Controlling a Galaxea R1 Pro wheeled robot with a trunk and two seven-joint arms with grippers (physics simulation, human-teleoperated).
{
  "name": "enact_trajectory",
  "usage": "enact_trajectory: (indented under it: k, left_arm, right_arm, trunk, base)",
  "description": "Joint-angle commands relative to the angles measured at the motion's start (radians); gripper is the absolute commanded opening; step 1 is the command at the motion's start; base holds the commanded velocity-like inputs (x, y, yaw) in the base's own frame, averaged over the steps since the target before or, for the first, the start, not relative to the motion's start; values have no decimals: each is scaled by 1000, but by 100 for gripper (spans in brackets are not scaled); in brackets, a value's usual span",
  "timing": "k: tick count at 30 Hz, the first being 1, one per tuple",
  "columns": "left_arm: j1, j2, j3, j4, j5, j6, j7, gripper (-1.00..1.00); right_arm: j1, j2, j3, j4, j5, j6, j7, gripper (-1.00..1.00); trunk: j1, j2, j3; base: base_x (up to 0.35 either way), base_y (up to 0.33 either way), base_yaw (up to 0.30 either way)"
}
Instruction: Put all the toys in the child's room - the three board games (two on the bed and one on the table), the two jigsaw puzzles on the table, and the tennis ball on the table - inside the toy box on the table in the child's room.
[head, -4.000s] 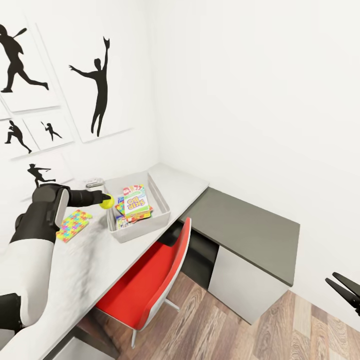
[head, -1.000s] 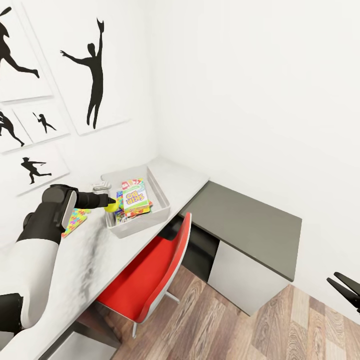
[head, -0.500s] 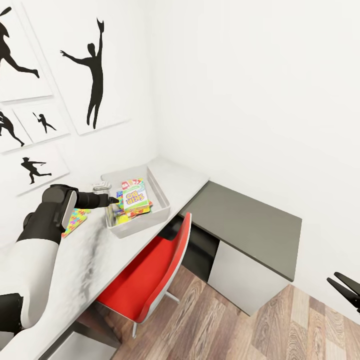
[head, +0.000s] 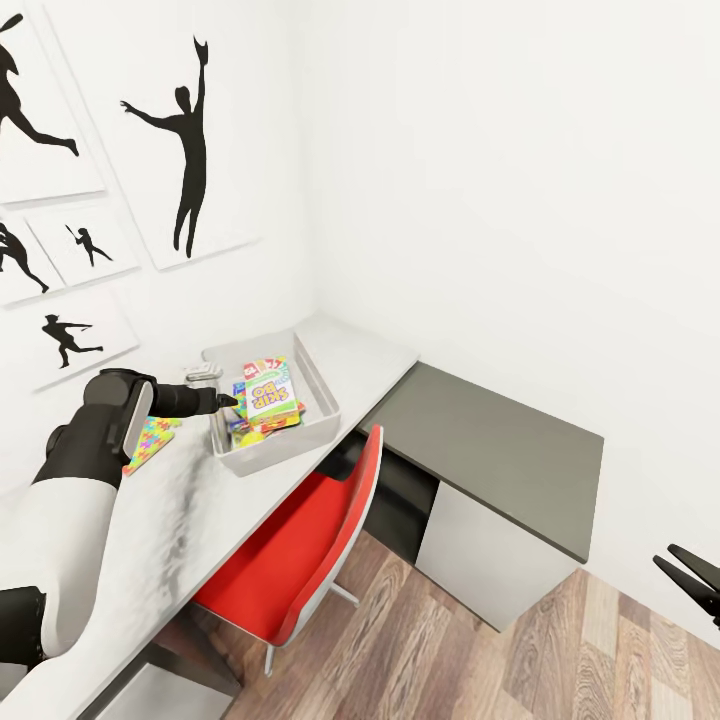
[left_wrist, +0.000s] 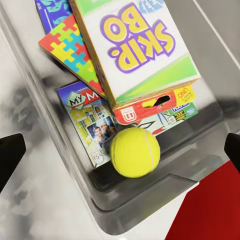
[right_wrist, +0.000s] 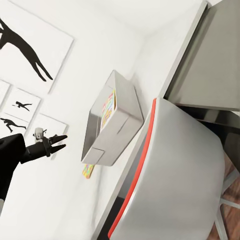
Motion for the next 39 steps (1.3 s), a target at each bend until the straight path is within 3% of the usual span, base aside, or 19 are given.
enact_trajectory:
  k: [1, 14, 18, 21, 24, 30, 33, 35, 37, 39]
  left_arm:
    - [-1, 0, 2, -1, -5, 4, -6, 100]
    - [-1, 7, 14, -1, 9, 7, -24, 100]
    - [0, 18, 25, -7, 13, 13, -79, 100]
    - [0, 51, 47, -26, 16, 19, -197, 100]
    - [2, 119, 83, -40, 17, 22, -397, 100]
    - [15, 235, 152, -45, 17, 22, -734, 100]
    - [74, 305, 191, -45, 17, 22, -962, 100]
    - [140, 337, 213, -43, 17, 22, -1101, 100]
    - [213, 352, 255, -42, 24, 19, -1155, 100]
    - [250, 352, 281, -42, 31, 16, -1155, 100]
  right_arm:
    - [0, -1, 0, 0, -1, 4, 1, 100]
    - [0, -3, -2, 0, -1, 4, 12, 100]
    - [0, -4, -2, 0, -1, 4, 31, 100]
    - [0, -4, -3, 0, -1, 4, 38, 100]
    - [0, -3, -3, 0, -1, 3, 41, 100]
    - [0, -1, -3, 0, -1, 0, 45, 100]
    - [0, -1, -3, 0, -1, -5, 46, 100]
    - [0, -1, -3, 0, -1, -6, 49, 100]
    - [0, 0, -3, 0, -1, -7, 61, 100]
    - [0, 0, -3, 0, -1, -8, 67, 100]
  trunk:
    - [0, -2, -1]
    - [0, -2, 6]
    - [0, -2, 12]
    - [0, -2, 17]
    - [0, -2, 22]
    - [0, -2, 32]
    - [0, -2, 37]
    - [0, -2, 40]
    - [0, -2, 43]
    - [0, -2, 46]
  base:
    - [0, 0, 0]
    - [0, 0, 0]
    - [0, 0, 0]
    - [0, 0, 0]
    - [0, 0, 0]
    - [0, 0, 0]
    - [0, 0, 0]
    - [0, 0, 0]
    - [0, 0, 0]
    - [0, 0, 0]
